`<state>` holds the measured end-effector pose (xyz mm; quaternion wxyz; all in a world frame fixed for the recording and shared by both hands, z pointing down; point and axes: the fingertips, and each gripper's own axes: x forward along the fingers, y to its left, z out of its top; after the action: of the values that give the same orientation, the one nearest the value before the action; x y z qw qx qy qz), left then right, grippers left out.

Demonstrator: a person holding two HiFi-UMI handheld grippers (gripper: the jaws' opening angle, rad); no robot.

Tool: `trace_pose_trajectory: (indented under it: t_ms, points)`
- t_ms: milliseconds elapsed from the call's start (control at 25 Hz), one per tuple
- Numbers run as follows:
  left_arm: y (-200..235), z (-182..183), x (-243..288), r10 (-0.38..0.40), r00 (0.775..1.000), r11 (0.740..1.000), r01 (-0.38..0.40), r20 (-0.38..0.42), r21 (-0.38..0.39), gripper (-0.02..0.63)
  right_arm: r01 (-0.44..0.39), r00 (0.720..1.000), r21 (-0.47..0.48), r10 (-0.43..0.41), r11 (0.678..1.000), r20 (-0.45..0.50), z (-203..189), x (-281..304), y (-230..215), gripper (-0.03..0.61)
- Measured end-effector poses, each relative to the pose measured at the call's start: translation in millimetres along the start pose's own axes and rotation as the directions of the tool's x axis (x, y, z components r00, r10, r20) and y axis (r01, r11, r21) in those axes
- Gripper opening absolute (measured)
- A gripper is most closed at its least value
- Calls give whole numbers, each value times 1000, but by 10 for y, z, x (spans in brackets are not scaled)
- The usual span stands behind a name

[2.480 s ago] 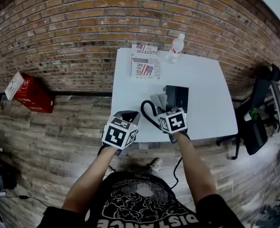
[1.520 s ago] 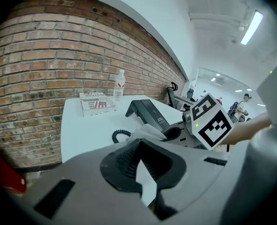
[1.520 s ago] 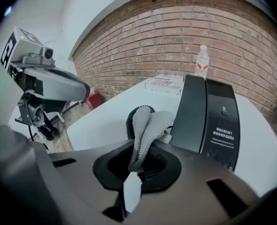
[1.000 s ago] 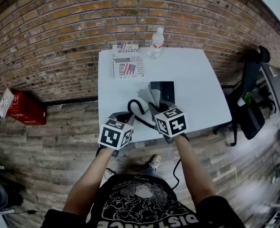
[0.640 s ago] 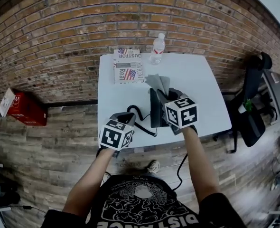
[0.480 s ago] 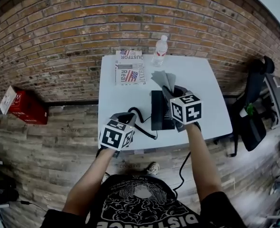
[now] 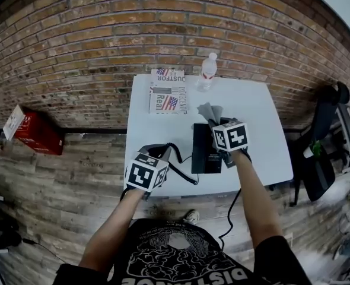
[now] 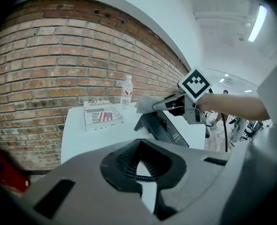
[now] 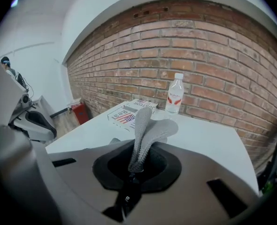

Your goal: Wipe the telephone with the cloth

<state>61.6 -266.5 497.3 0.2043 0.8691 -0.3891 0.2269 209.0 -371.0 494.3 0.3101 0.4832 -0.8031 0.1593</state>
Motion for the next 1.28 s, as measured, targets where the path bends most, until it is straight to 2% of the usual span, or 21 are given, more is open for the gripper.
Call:
trace_pose_trajectory:
  t_ms: [320,1280]
  points:
    - [61,-19,27,5,1000,1000,-6,-10,-5,6,-67,997,63,69,996,-21,-11,118,86,12]
    - [155,-90,-190,35,999,999,-35,2,-25,6,-159,987,102,162,982,-19,105,224,500,11]
